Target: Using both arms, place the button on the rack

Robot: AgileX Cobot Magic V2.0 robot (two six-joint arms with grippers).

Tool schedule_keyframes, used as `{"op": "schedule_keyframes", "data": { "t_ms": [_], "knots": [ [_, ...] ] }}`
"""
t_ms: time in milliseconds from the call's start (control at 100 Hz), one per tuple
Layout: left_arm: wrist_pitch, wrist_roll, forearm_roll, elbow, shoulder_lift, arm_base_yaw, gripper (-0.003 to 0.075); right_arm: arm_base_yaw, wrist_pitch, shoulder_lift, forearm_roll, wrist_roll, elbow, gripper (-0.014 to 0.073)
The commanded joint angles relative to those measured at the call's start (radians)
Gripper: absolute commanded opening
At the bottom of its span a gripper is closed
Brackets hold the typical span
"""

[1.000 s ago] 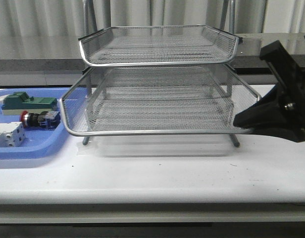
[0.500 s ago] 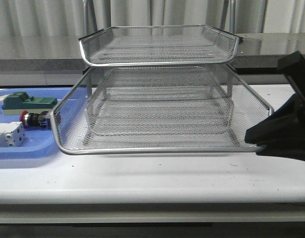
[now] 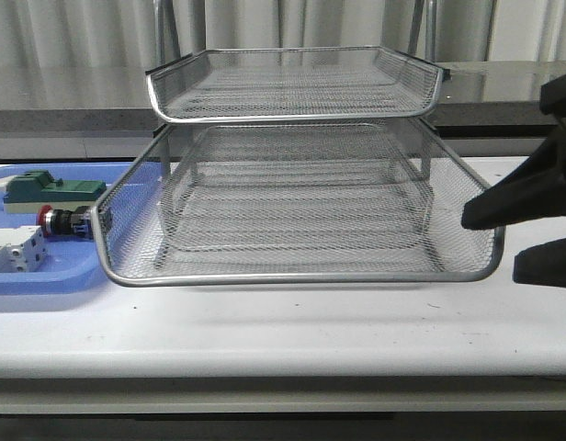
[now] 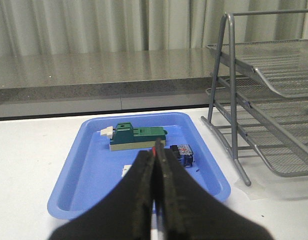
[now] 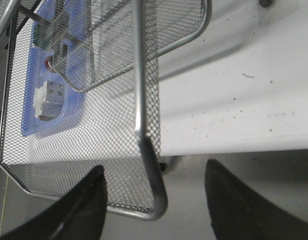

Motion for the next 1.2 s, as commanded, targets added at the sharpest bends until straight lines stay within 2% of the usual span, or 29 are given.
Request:
{"op": "schedule_keyframes", "data": {
  "t_ms": [0,190,350,540,640,710,800,1000,1100,1190],
  "knots": [
    [-0.093,-0.012,-0.009,0.047,-0.032,0.003,-0.0020,-0.005,0.019,-0.067,-0.080,0.080,-0.019,0.0450],
    [-0.093,-0.012,-0.009,0.047,-0.032,0.003,-0.0020,-0.005,-0.009,-0.187,-0.408,0.356,-0.042,0.0450],
    [-0.093,-0.012,-0.009,0.047,-0.032,0.003,-0.0020,-0.013,0.002,-0.284,-0.779,0.633,-0.127,0.0440],
    [-0.093,-0.012,-0.009,0.047,-0.032,0.003,-0.0020,-0.044,0.167,-0.369,-1.306,0.987,-0.303,0.0410],
    [-0.093,-0.012,-0.009,0.047,-0.032,0.003,-0.0020,-0.049,0.262,-0.406,-1.534,1.115,-0.390,0.0410],
    [-0.093,-0.012,-0.009,0.047,-0.032,0.003,-0.0020,-0.049,0.302,-0.441,-1.648,1.178,-0.423,0.0410],
    [-0.093,-0.012,-0.009,0.047,-0.032,0.003,-0.0020,-0.049,0.340,-0.491,-1.728,1.212,-0.446,0.0410],
    [-0.093,-0.012,-0.009,0.047,-0.032,0.003,-0.0020,-0.049,0.390,-0.613,-1.766,1.217,-0.451,0.0400],
    [-0.093,-0.012,-0.009,0.047,-0.032,0.003,-0.0020,-0.049,0.403,-0.651,-1.773,1.217,-0.451,0.0307],
    [-0.093,-0.012,-0.009,0.047,-0.032,0.003,-0.0020,-0.049,0.411,-0.670,-1.774,1.217,-0.451,0.0173]
  ]
}}
